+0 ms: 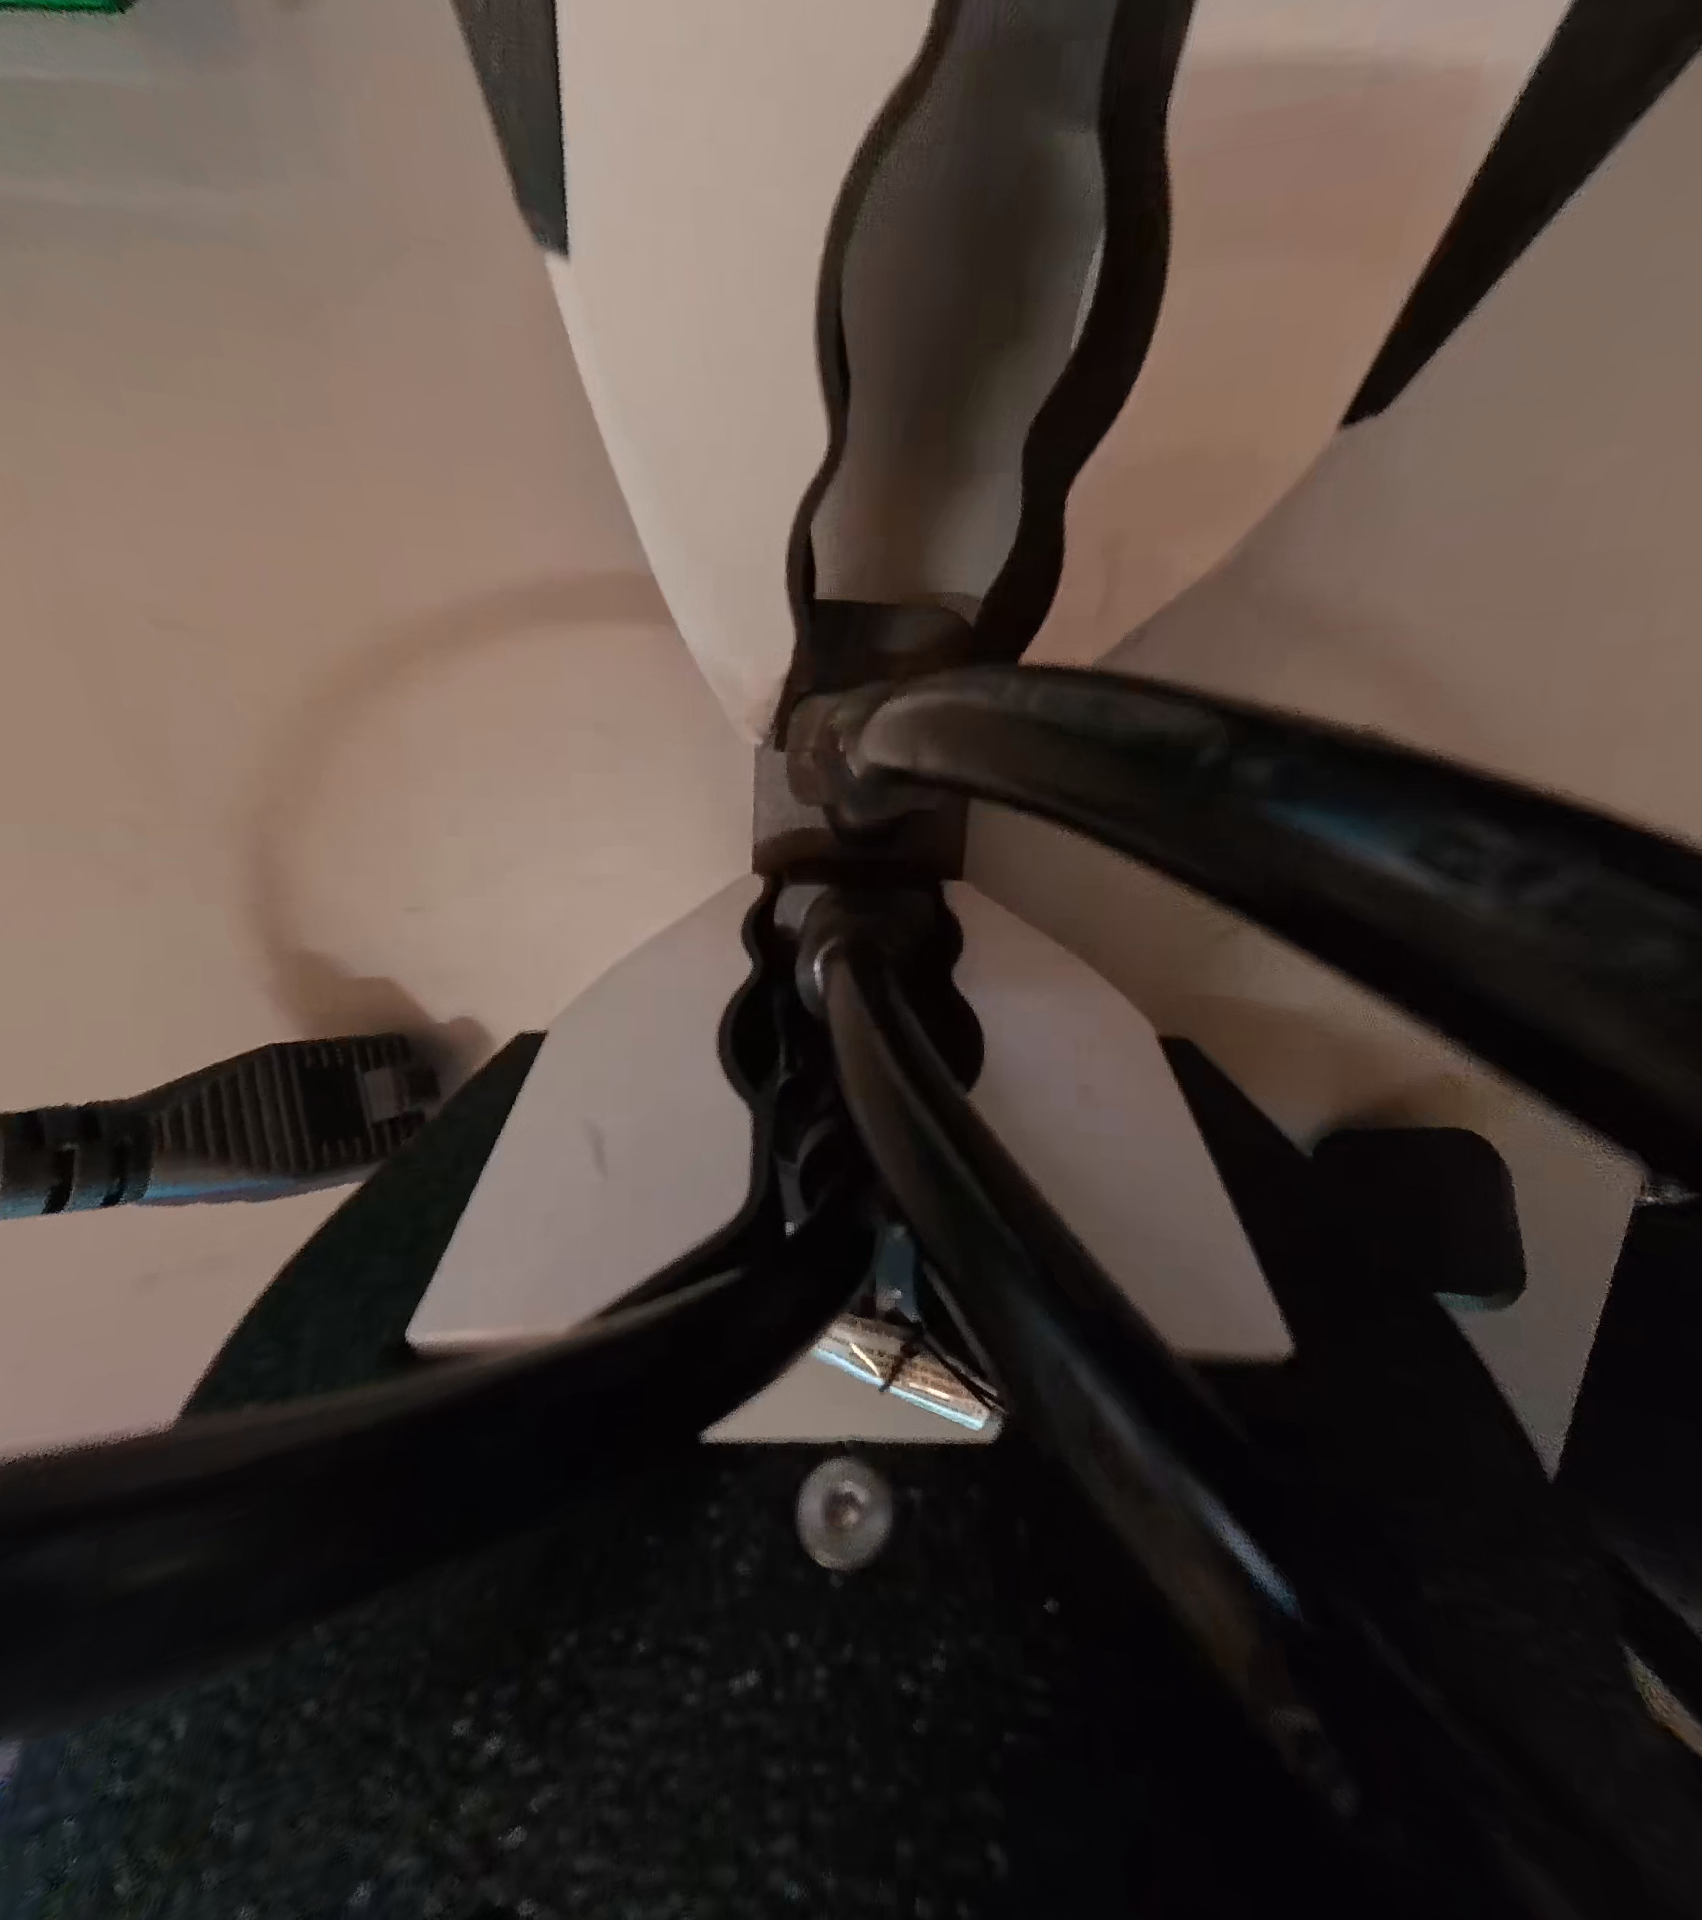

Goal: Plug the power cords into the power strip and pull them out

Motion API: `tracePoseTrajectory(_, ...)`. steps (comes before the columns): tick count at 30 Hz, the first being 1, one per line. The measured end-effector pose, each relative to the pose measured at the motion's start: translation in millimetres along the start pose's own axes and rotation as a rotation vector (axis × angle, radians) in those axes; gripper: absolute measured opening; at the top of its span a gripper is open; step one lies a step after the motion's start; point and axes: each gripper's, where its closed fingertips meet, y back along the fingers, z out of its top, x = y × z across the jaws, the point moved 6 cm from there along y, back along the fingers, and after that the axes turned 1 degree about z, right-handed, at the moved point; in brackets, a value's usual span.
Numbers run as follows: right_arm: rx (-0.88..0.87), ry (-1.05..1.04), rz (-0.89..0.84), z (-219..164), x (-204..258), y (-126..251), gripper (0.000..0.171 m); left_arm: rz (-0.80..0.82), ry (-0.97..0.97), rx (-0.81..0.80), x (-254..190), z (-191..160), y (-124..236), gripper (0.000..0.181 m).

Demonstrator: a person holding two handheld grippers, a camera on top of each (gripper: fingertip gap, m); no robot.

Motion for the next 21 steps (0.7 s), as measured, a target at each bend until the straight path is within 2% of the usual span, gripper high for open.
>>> tracePoseTrajectory(7, -0.132, -0.052, 0.001, 16.1, -0.2, 7.0, 0.017, -0.009, -0.034, 0.001, 0.7, 0.4, -0.1, 0.026)
tracePoseTrajectory(12, -0.089, -0.104, 0.008, 17.9, -2.2, 7.0, 0.015, -0.018, -0.031, -0.04, 1.4, -1.5, -0.2, 0.026)
tracePoseTrajectory(17, -0.094, -0.121, -0.087, 17.8, 5.1, 6.7, 0.015, -0.023, -0.044, -0.057, 0.9, -2.4, -0.4, 0.026)
tracePoseTrajectory(21, -0.062, -0.159, -0.087, 18.6, 1.2, 7.5, 0.015, -0.02, -0.052, -0.067, 1.6, -2.2, -0.4, 0.026)
